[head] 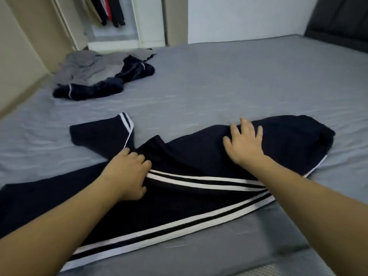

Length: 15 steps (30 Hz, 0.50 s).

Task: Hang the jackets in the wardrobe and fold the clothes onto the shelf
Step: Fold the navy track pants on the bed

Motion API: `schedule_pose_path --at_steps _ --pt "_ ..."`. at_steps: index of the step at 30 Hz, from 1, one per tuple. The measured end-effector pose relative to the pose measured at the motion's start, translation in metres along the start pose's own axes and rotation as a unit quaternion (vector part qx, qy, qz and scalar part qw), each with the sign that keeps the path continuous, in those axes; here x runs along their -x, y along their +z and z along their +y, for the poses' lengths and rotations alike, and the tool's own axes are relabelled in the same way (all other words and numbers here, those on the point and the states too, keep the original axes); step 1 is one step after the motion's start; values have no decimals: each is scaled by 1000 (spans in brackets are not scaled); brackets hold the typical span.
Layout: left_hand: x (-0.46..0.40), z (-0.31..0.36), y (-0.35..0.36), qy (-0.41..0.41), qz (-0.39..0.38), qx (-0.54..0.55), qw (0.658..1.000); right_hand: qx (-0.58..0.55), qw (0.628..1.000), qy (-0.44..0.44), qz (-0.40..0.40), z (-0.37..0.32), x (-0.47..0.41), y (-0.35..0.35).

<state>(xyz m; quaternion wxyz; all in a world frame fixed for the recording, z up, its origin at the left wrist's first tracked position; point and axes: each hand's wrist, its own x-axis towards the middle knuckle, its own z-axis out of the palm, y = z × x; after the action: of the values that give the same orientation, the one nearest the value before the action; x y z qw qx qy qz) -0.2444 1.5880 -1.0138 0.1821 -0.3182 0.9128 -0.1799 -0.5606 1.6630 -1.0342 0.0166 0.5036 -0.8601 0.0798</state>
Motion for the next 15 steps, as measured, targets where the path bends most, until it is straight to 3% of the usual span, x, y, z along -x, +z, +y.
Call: schedule_pose_path --at_steps 3,7,10,15 --pt "23 -28 12 -94 42 -31 994 -86 991 -40 -96 -98 13 23" --pt "73 -46 22 -174 79 -69 979 -74 982 -86 -153 -178 33 43" --pt "122 -45 25 -212 79 -42 973 -54 983 -31 -174 -186 59 51" --pt "185 -47 49 -289 40 66 954 -27 986 106 -124 -163 98 54"
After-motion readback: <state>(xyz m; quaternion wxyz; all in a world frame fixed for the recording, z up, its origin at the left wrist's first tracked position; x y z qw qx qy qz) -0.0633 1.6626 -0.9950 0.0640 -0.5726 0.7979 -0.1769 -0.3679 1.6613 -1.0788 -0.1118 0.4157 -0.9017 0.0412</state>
